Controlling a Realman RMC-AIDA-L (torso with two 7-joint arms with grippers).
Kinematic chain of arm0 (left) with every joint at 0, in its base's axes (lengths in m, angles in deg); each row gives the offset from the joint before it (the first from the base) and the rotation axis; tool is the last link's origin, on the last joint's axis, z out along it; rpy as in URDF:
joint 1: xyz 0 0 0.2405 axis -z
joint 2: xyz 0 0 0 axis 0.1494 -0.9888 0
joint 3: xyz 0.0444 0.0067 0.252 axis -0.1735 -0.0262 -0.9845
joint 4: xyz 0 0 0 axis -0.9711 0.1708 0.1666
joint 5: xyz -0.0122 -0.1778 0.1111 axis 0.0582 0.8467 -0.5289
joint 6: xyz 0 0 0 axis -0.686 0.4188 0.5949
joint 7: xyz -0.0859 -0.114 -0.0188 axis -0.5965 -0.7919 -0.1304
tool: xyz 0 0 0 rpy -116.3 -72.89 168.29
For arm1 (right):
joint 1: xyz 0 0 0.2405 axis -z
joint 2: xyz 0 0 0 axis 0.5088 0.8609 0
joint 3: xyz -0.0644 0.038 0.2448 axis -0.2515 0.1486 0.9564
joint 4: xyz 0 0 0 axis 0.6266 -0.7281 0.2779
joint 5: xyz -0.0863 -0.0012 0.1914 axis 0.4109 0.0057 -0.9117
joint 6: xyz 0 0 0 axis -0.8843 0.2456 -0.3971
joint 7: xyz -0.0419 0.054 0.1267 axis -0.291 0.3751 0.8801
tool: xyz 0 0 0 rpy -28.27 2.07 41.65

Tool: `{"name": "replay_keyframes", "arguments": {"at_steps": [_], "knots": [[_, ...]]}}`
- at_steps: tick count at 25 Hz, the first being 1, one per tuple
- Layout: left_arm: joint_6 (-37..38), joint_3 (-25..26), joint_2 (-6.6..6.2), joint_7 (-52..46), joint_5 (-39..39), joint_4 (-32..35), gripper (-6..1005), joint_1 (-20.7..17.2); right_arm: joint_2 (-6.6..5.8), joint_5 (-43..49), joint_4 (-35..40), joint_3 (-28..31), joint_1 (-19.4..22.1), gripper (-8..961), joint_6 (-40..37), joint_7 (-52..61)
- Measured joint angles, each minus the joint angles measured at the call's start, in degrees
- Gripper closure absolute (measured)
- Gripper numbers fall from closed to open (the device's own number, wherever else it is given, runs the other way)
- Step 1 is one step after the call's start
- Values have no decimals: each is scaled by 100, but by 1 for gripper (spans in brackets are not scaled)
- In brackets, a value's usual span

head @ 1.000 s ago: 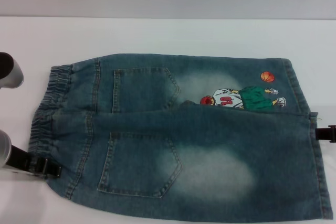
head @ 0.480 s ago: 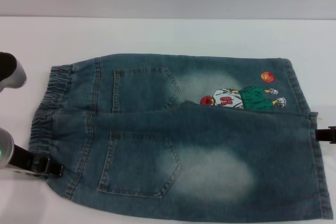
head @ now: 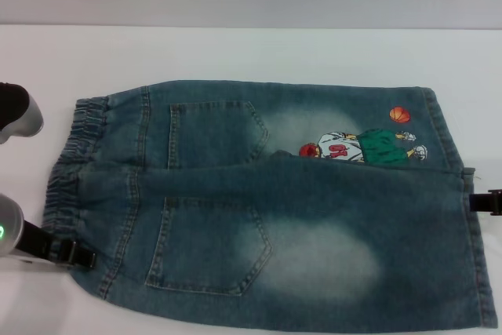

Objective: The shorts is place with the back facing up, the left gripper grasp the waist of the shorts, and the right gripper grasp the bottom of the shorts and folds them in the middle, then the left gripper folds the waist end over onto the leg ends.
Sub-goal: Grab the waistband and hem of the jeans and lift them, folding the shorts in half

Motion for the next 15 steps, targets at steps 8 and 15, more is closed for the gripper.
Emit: {"name": "replay_keyframes", "arguments": {"at_steps": [8,15], "knots": [[11,-10,0,-4,0,9,203,15,0,1,-8,-6,24,299,0,0],[-10,-10,0,35,65,21,315,46,0,6,-34,-12,27,299,0,0]]}}
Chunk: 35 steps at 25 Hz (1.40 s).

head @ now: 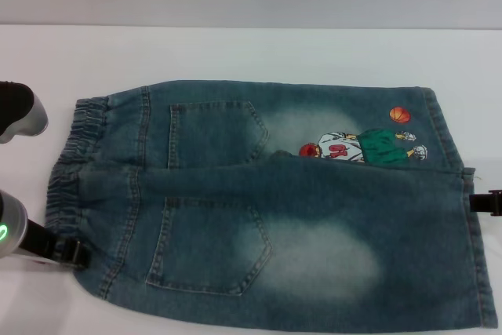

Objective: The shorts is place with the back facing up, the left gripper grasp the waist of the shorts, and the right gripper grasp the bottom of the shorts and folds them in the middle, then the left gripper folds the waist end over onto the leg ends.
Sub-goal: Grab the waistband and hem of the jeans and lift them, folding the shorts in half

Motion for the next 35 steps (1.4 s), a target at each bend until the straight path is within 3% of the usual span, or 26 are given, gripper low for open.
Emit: {"name": "replay_keyframes", "arguments": {"at_steps": [7,19,23,26,35], "knots": [[-37,-4,0,-21,6,-13,609,6,0,4,-9,0,18,298,-1,0],[-121,-14,13,-61,18,-204,773,29,-18,4,-112,0,4,298,-360,0],[-200,-26,17,-112,23,-443,965,33,-51,4,-229,0,6,298,-651,0],[-219,-59,18,-128,24,-563,1001,34,-61,4,-314,-17,22,299,-835,0],[-321,-77,-9,-140,-31,-686,976,-3,-72,4,-356,-129,28,298,-933,0]]}}
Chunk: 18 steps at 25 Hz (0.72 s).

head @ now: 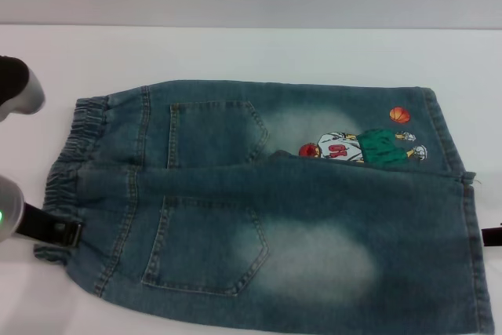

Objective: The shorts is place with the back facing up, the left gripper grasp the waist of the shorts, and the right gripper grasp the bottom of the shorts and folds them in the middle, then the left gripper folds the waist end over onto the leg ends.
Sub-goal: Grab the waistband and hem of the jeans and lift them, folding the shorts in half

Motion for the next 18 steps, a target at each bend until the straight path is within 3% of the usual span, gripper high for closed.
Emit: {"name": "replay_keyframes", "arguments": {"at_steps": [8,13,18], "knots": [[-282,97,-20,28,-70,-344,955,-70,2,3,-22,-12,30,299,36,0],[-63,130,-10,52,-70,228,941,23,2,49,-14,-12,9,299,40,0],[46,97,-6,26,-69,374,844,152,2,63,-21,-17,-34,299,43,0]]}}
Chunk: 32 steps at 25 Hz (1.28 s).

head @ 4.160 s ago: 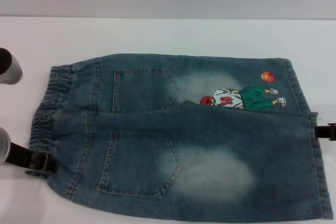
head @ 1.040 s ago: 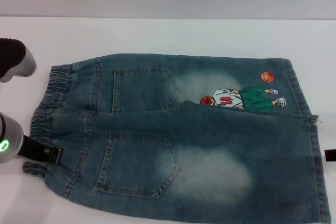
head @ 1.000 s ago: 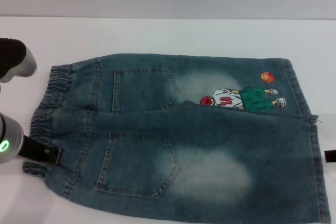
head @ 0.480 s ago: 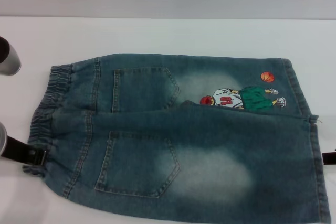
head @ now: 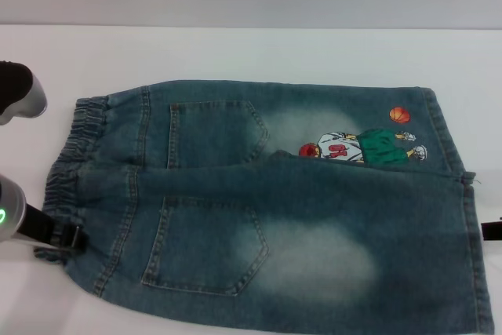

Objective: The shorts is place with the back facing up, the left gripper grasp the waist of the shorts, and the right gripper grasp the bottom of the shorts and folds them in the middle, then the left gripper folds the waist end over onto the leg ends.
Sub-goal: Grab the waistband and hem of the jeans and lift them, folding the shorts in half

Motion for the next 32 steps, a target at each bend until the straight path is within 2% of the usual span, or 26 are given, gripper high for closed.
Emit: {"name": "replay_keyframes", "arguments": {"at_steps": [2,7,8,13,16,32], "knots": [[3,16,-1,3,0,5,805,20,0,2,17,-2,-19,299,2,0],[8,37,-4,17,-1,16,518,32,0,5,29,-10,-30,299,2,0],[44,40,-15,25,-5,94,290,46,0,6,30,-11,-30,299,3,0],[62,41,-17,28,-6,136,204,53,0,7,35,-53,-36,299,3,0],[188,42,-21,52,-9,395,153,92,0,7,36,-75,-38,299,3,0],[257,36,-21,76,-9,543,155,97,0,7,2,-145,13,298,2,0]]}}
